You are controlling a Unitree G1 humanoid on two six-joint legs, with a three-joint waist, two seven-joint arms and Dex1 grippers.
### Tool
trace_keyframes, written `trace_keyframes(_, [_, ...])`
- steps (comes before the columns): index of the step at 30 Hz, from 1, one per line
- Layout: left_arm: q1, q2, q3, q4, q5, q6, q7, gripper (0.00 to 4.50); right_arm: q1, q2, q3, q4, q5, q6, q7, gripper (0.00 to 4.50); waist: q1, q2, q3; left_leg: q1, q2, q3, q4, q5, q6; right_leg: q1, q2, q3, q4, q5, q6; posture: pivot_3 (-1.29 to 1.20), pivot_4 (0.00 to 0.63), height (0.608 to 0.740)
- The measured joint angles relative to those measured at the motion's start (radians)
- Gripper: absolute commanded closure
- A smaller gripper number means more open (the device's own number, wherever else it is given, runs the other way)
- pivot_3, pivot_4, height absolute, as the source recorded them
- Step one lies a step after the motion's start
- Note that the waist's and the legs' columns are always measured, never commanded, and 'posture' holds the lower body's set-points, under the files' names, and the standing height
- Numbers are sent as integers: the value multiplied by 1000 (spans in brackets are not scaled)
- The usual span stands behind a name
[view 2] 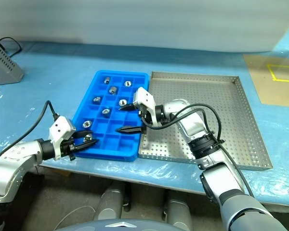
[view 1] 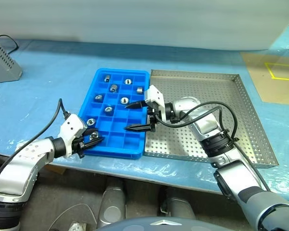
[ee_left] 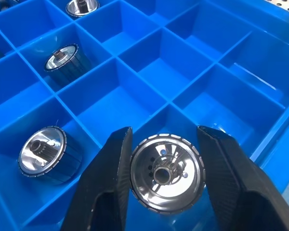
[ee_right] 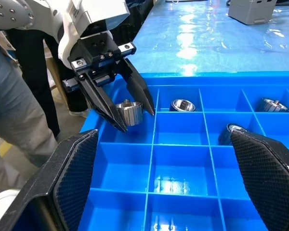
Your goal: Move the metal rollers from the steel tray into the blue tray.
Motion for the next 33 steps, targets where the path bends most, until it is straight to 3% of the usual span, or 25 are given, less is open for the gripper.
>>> trace_keyframes(1, [-5, 0, -6, 0, -2, 6, 3, 2709, 0, 0, 0, 0, -1, 0, 0, 0, 0, 0, 0, 0, 0, 0, 0, 0, 0, 0, 0, 0, 0, 0, 0, 284, 150, 740])
trace_keyframes(8, [-61, -23, -47, 38, 1, 17, 29, 476, 1, -9, -1, 0, -3, -1, -8, 0, -2, 0, 0, 0, 0, 0, 0, 0, 0, 0, 0, 0, 0, 0, -1, 258, 150, 740])
trace_keyframes(16, [-151, -57, -27, 28, -70, 50, 59, 476, 15, -45, -13, -5, -11, 1, -31, 0, -1, 0, 0, 0, 0, 0, 2, 1, -1, 1, 0, 0, 1, 1, -1, 224, 150, 740])
trace_keyframes(22, [-193, -72, 2, -80, -218, 121, 45, 476, 57, -161, -44, 6, -62, -36, -39, 0, -2, 0, 0, 0, 0, 0, 3, 0, 0, 2, 0, 0, 1, 1, -1, 185, 150, 740])
trace_keyframes(33, [-233, -58, -113, 20, -185, 93, 6, 476, 119, -135, -74, -18, -80, -3, -137, 0, -28, 0, 0, 1, 1, 0, 4, 1, -2, 2, 2, 0, 2, 1, -1, 147, 150, 740])
